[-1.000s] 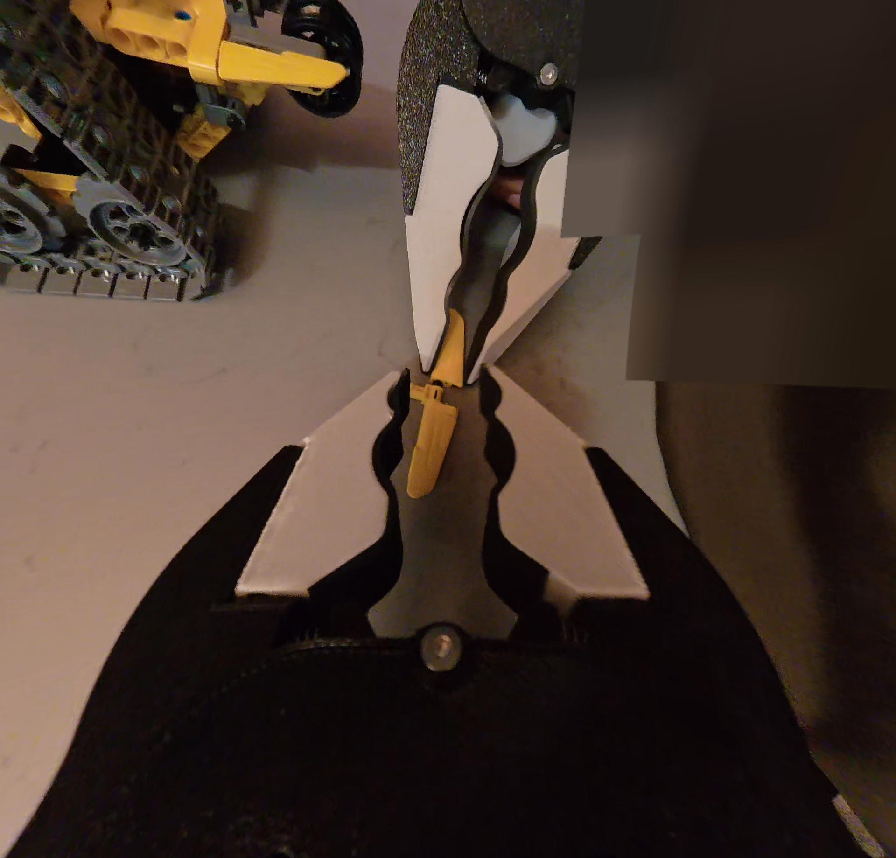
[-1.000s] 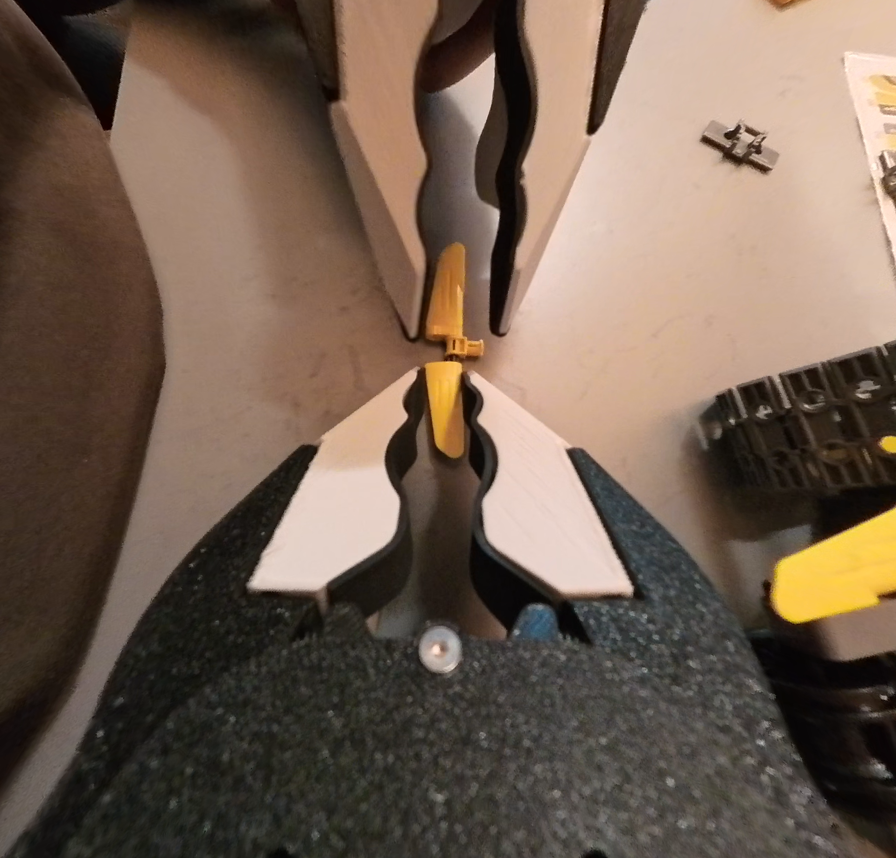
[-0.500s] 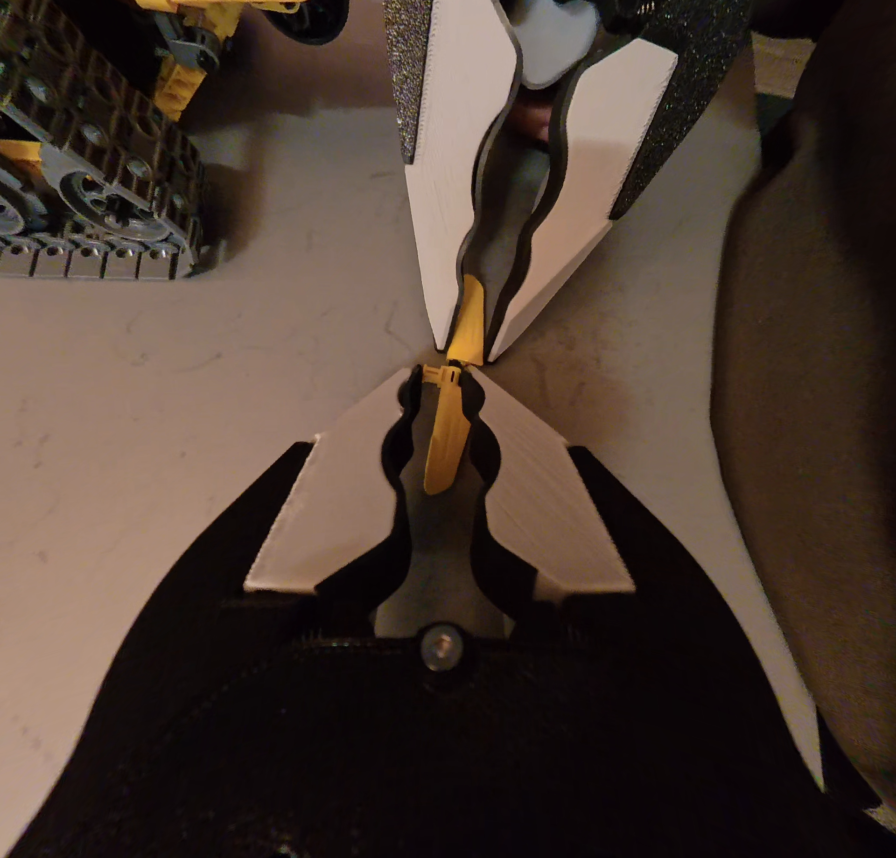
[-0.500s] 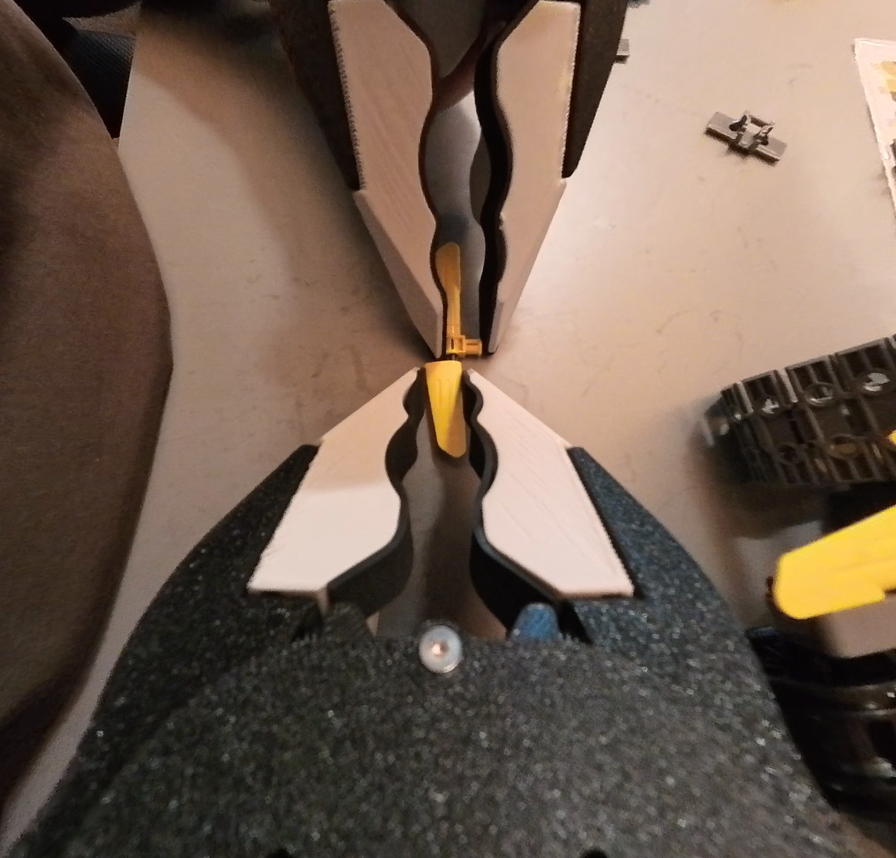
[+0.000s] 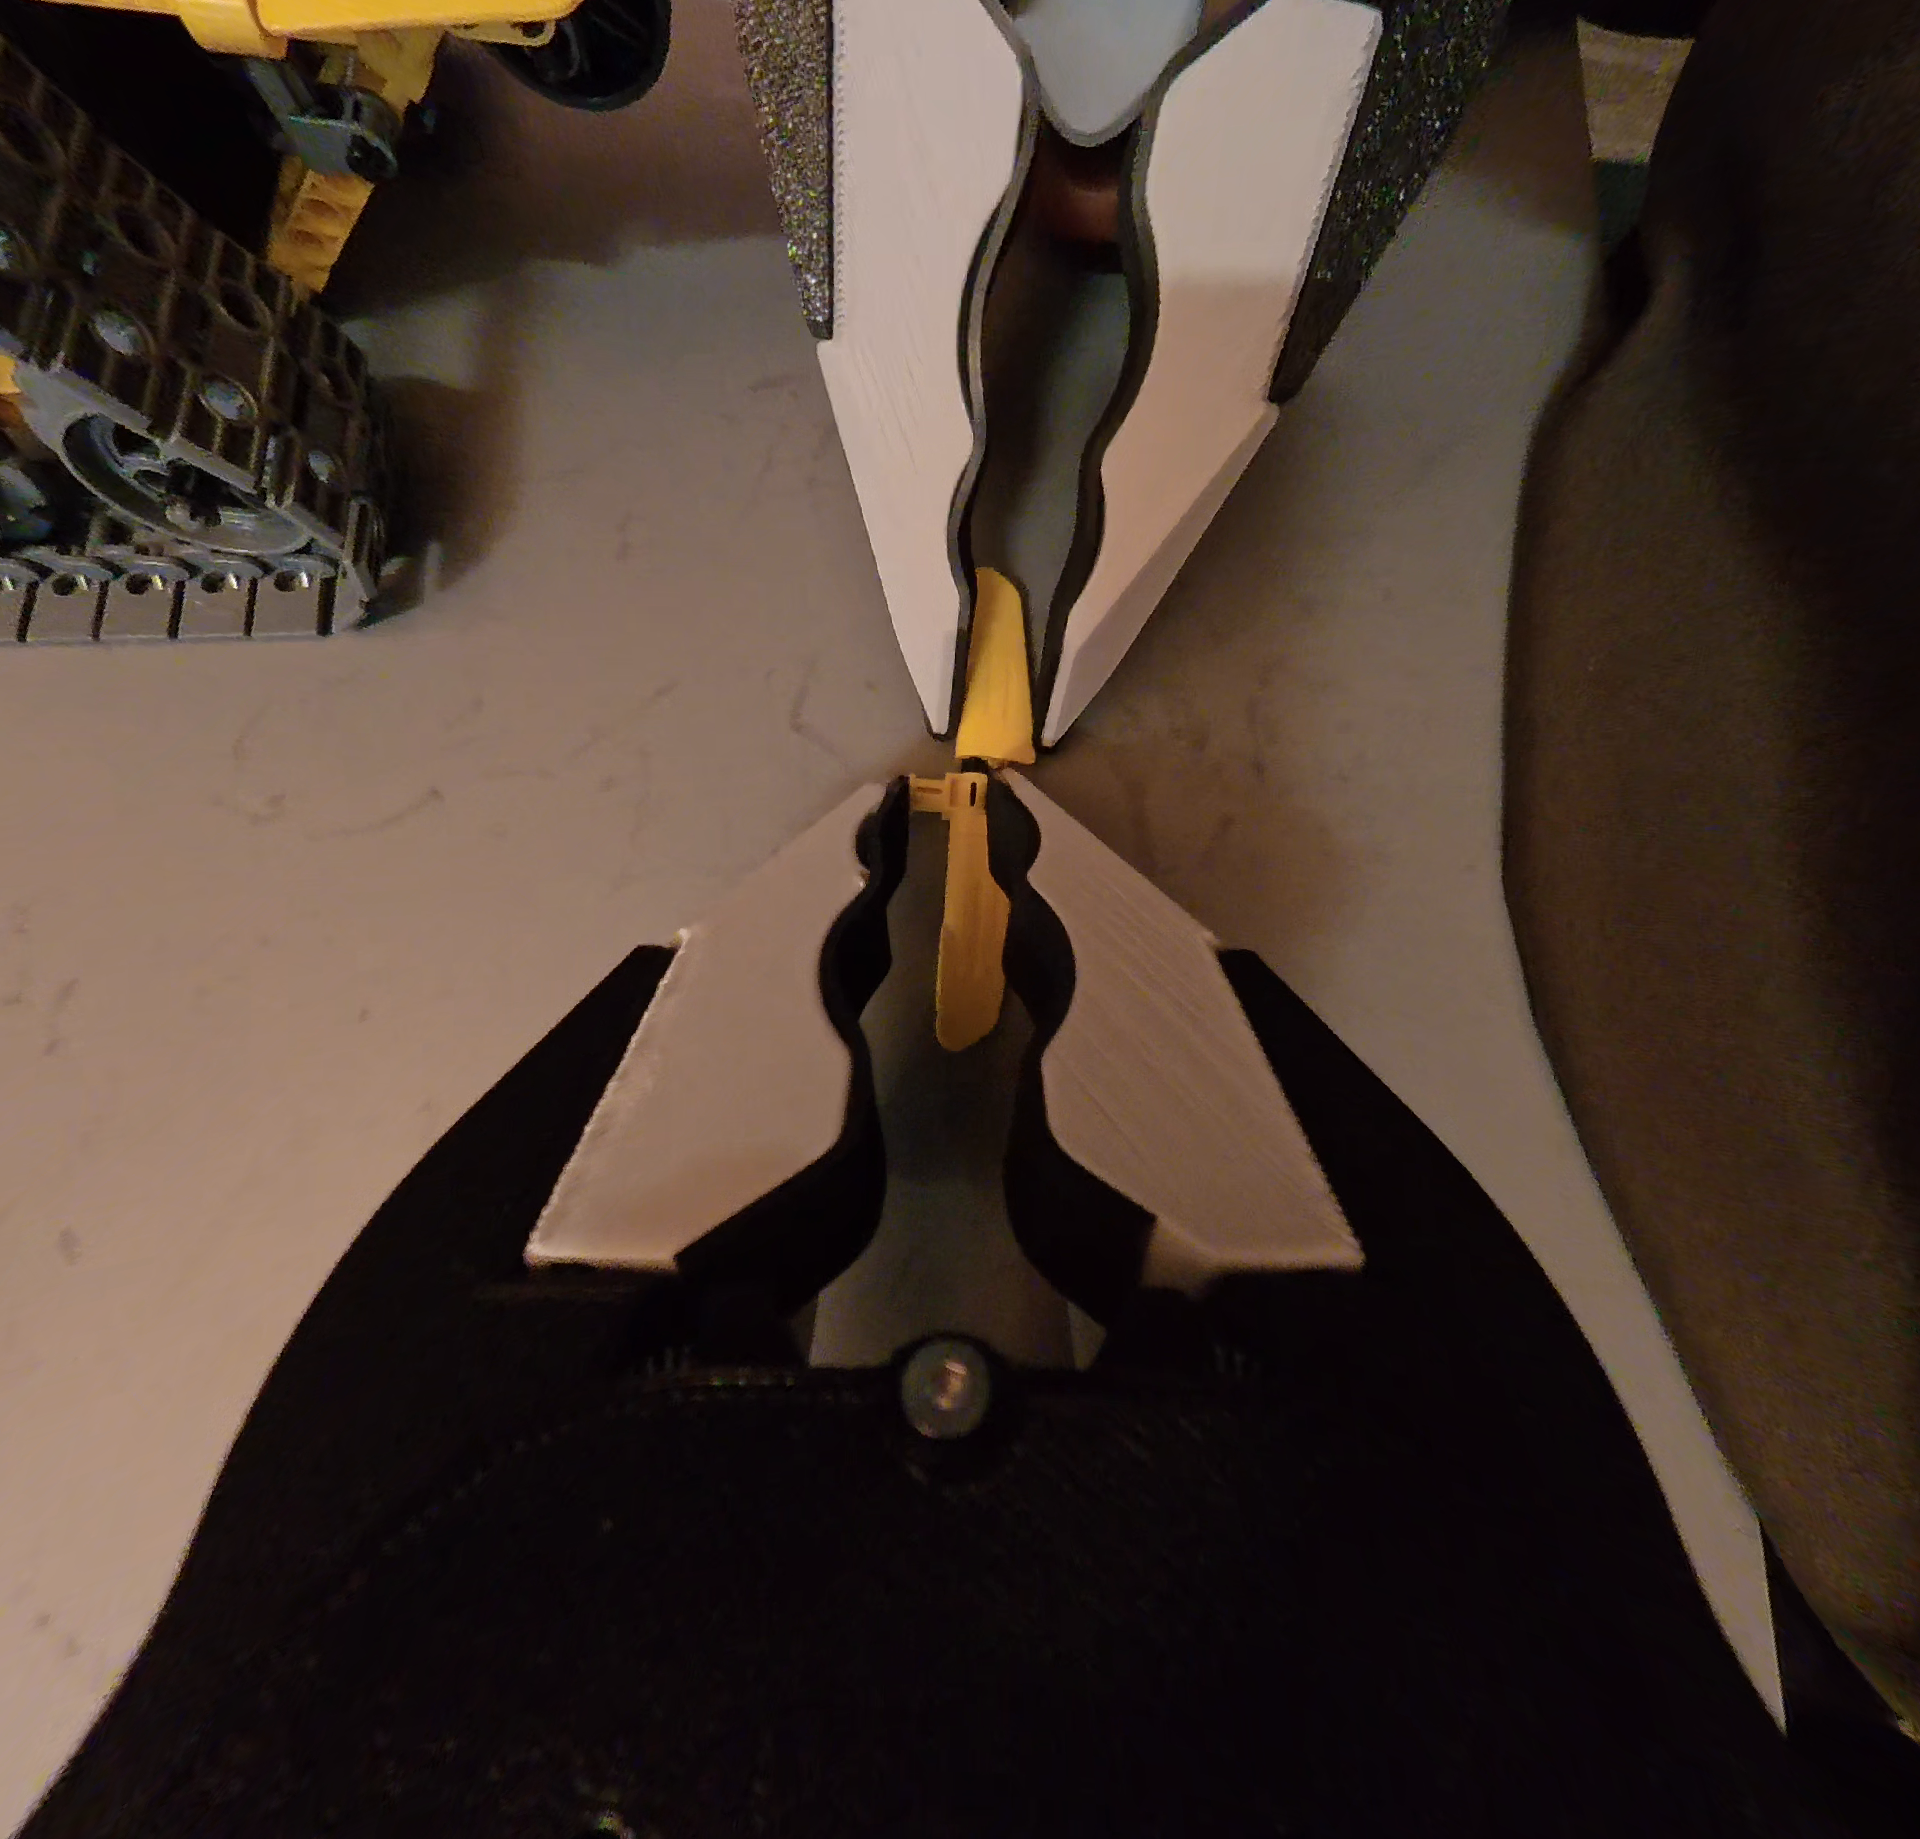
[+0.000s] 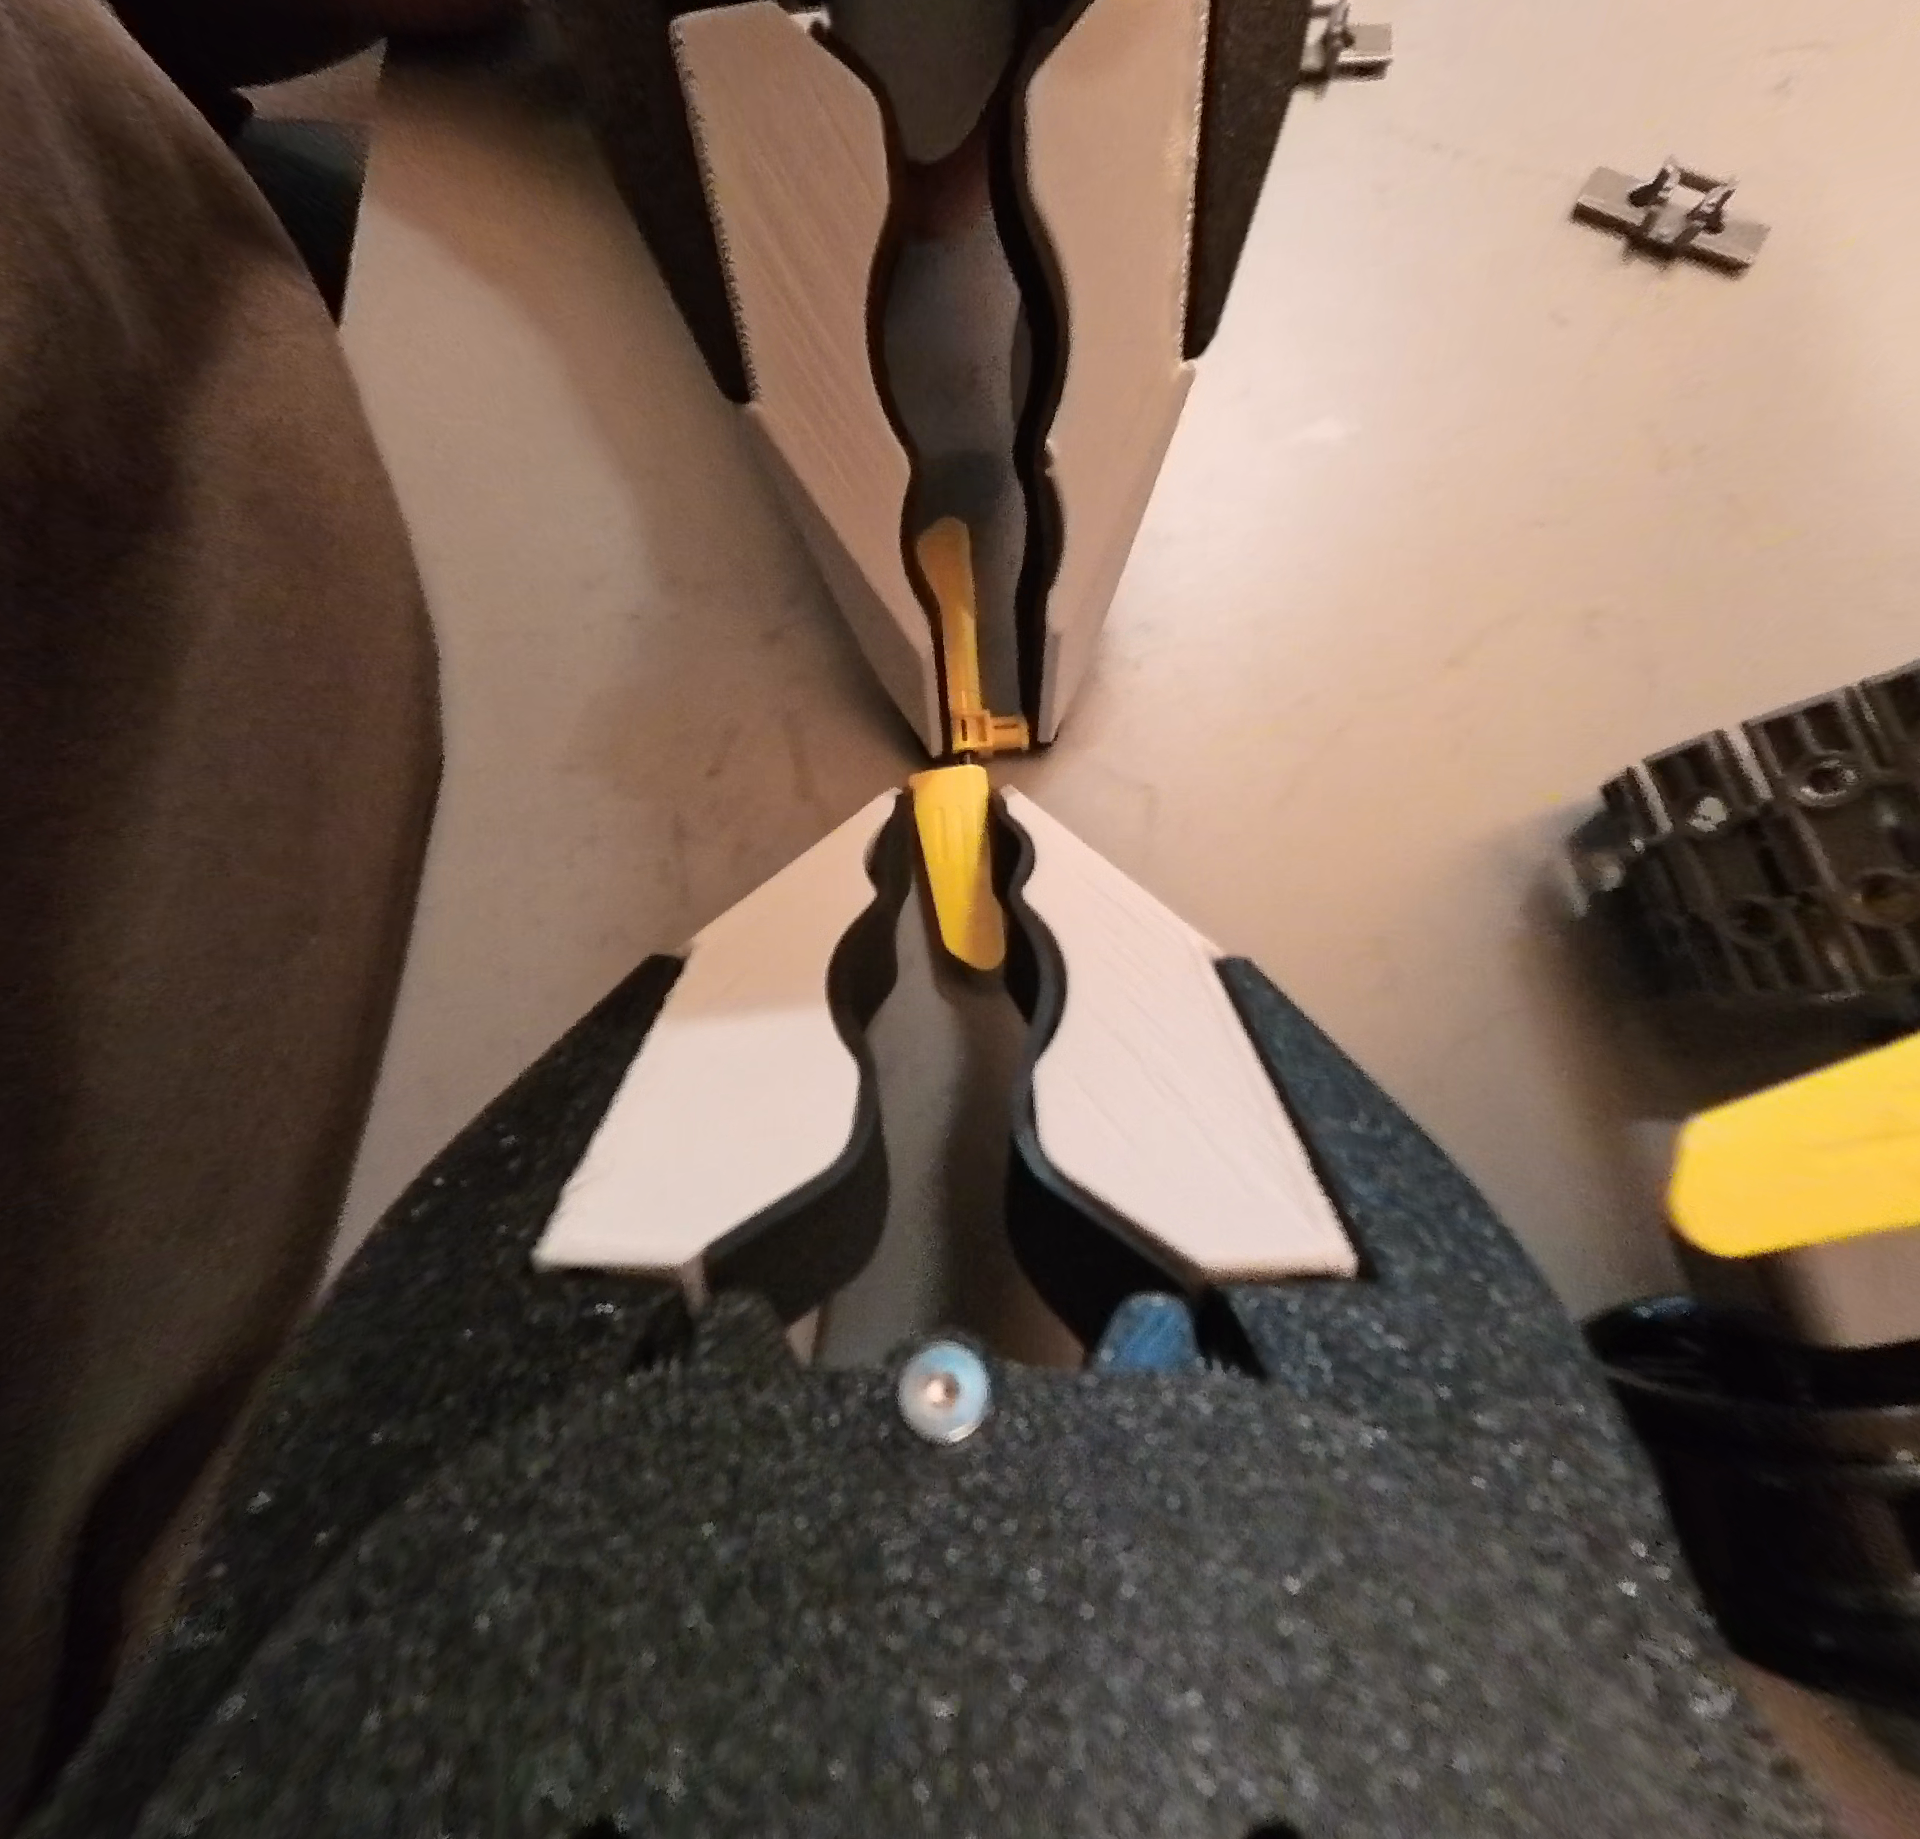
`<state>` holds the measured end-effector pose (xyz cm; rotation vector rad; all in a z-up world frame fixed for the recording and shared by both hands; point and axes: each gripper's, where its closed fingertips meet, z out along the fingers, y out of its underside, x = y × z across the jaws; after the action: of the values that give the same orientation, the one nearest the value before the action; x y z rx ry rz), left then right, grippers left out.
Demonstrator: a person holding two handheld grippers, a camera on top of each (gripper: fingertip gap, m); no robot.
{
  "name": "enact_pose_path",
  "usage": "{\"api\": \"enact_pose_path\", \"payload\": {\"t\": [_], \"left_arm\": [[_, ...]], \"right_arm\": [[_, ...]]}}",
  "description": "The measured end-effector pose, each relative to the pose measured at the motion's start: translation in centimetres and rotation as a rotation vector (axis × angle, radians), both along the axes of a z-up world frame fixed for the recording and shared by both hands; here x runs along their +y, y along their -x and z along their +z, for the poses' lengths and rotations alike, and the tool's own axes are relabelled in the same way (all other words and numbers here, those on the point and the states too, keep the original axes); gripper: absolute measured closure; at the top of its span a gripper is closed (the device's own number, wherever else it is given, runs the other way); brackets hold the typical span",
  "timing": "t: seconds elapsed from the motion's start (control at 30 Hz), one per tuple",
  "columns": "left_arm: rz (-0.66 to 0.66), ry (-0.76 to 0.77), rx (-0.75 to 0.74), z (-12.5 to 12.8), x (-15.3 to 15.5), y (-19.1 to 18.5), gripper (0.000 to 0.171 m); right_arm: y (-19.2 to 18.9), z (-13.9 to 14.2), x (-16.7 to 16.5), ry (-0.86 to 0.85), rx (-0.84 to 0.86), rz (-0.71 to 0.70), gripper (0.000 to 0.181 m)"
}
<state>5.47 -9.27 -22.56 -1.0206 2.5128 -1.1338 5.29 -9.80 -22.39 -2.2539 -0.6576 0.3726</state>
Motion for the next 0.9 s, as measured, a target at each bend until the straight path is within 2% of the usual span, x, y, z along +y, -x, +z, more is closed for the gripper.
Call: {"api": "enact_pose_path", "payload": {"t": [0.43,0.7,0.9], "left_arm": [[0.004,0.012,0.011,0.0,-0.4,0.0,0.158],[-0.002,0.013,0.014,0.0,-0.6,0.1,0.158],[-0.004,0.014,0.015,0.0,-0.9,0.1,0.157]], "right_arm": [[-0.1,0.1,-0.5,0.070,0.117,-0.038,0.168],[-0.1,0.0,-0.8,0.012,0.022,-0.008,0.168],[-0.1,0.1,-1.1,0.046,0.077,-0.008,0.169]]}}
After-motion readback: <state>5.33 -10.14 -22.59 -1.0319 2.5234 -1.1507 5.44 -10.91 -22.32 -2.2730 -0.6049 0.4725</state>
